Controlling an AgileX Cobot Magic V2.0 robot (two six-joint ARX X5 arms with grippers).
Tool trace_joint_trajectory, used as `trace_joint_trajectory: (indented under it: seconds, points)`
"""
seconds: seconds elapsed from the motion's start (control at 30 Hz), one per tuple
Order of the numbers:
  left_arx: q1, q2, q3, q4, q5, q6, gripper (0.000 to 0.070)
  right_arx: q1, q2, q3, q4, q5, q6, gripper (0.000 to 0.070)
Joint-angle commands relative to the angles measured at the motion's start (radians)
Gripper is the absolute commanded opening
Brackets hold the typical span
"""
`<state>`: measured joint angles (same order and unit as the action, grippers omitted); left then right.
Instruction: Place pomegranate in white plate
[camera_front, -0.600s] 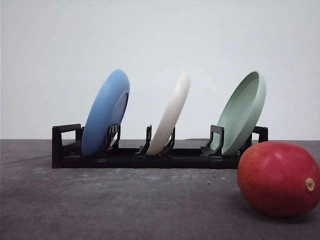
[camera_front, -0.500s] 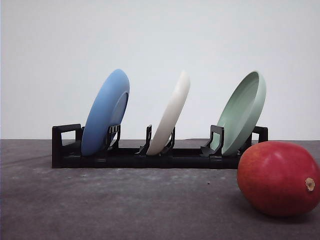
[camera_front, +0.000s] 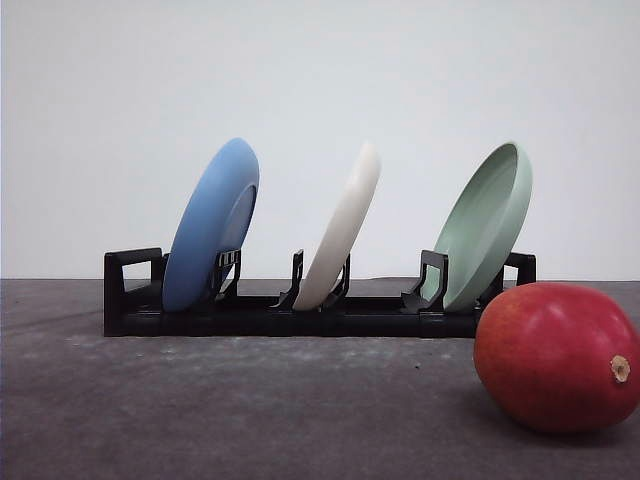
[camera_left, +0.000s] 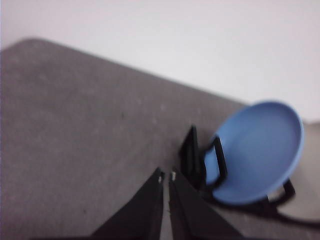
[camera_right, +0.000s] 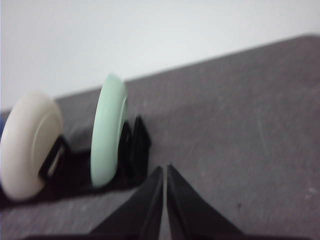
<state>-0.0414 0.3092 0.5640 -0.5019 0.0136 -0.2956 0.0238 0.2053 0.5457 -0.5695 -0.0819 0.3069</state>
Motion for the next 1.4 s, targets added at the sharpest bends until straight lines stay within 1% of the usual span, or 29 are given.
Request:
trace_joint_trajectory:
  seconds: [0.0, 0.1, 0.27, 0.4, 0.5, 0.63, 0.7, 0.77, 0.87, 0.93, 1.03, 1.07, 1.1, 1.13, 1.17, 1.2, 1.23, 1.27, 1.3, 1.37]
  points:
    - [-0.001, 0.059, 0.044, -0.024, 0.039, 0.061, 0.0003, -0.001, 0.040, 0.028, -0.017, -0.023, -0.047, 0.0007]
    - [-0.001, 0.167, 0.108, -0.077, 0.098, 0.107, 0.0003, -0.001, 0.111, 0.047, -0.024, -0.053, -0.085, 0.0007]
    - [-0.005, 0.336, 0.186, -0.111, 0.184, 0.155, 0.0003, 0.000, 0.233, 0.047, -0.022, -0.135, -0.151, 0.0007]
    - [-0.057, 0.435, 0.228, -0.097, 0.189, 0.193, 0.0003, 0.009, 0.317, 0.047, -0.009, -0.189, -0.185, 0.0007]
    - [-0.124, 0.487, 0.245, -0.065, 0.188, 0.216, 0.0003, 0.051, 0.353, 0.047, 0.019, -0.178, -0.202, 0.0007]
    - [-0.212, 0.528, 0.249, 0.007, 0.189, 0.229, 0.0003, 0.136, 0.377, 0.047, 0.053, -0.152, -0.225, 0.0007]
    - [-0.255, 0.540, 0.249, 0.042, 0.189, 0.266, 0.0003, 0.180, 0.386, 0.047, 0.064, -0.149, -0.234, 0.0007]
    - [-0.294, 0.546, 0.249, 0.073, 0.189, 0.319, 0.0003, 0.215, 0.389, 0.047, 0.069, -0.150, -0.244, 0.0007]
    - [-0.344, 0.548, 0.249, 0.108, 0.189, 0.410, 0.0003, 0.251, 0.390, 0.047, 0.074, -0.154, -0.269, 0.0007]
    - [-0.370, 0.548, 0.249, 0.120, 0.189, 0.456, 0.0003, 0.265, 0.390, 0.047, 0.075, -0.154, -0.281, 0.0008]
    - [-0.395, 0.548, 0.249, 0.121, 0.189, 0.467, 0.0003, 0.269, 0.390, 0.047, 0.075, -0.154, -0.282, 0.0009]
    - [-0.401, 0.548, 0.249, 0.121, 0.189, 0.467, 0.0009, 0.269, 0.390, 0.047, 0.076, -0.154, -0.283, 0.0023]
    - [-0.405, 0.548, 0.249, 0.123, 0.189, 0.466, 0.0034, 0.269, 0.390, 0.047, 0.076, -0.154, -0.282, 0.0063]
    - [-0.408, 0.548, 0.249, 0.125, 0.190, 0.466, 0.0084, 0.269, 0.389, 0.047, 0.076, -0.154, -0.282, 0.0133]
    - [-0.411, 0.548, 0.249, 0.128, 0.191, 0.463, 0.0183, 0.269, 0.388, 0.047, 0.076, -0.154, -0.282, 0.0215]
    - [-0.415, 0.548, 0.249, 0.129, 0.192, 0.462, 0.0272, 0.269, 0.388, 0.047, 0.076, -0.154, -0.282, 0.0280]
    - [-0.418, 0.548, 0.249, 0.131, 0.194, 0.462, 0.0347, 0.269, 0.388, 0.047, 0.076, -0.154, -0.281, 0.0324]
    - [-0.424, 0.548, 0.249, 0.131, 0.196, 0.461, 0.0377, 0.269, 0.387, 0.047, 0.076, -0.154, -0.281, 0.0329]
    - [-0.431, 0.548, 0.249, 0.131, 0.198, 0.460, 0.0392, 0.269, 0.387, 0.047, 0.076, -0.154, -0.281, 0.0331]
    - [-0.449, 0.548, 0.249, 0.135, 0.198, 0.460, 0.0391, 0.269, 0.386, 0.047, 0.076, -0.154, -0.281, 0.0331]
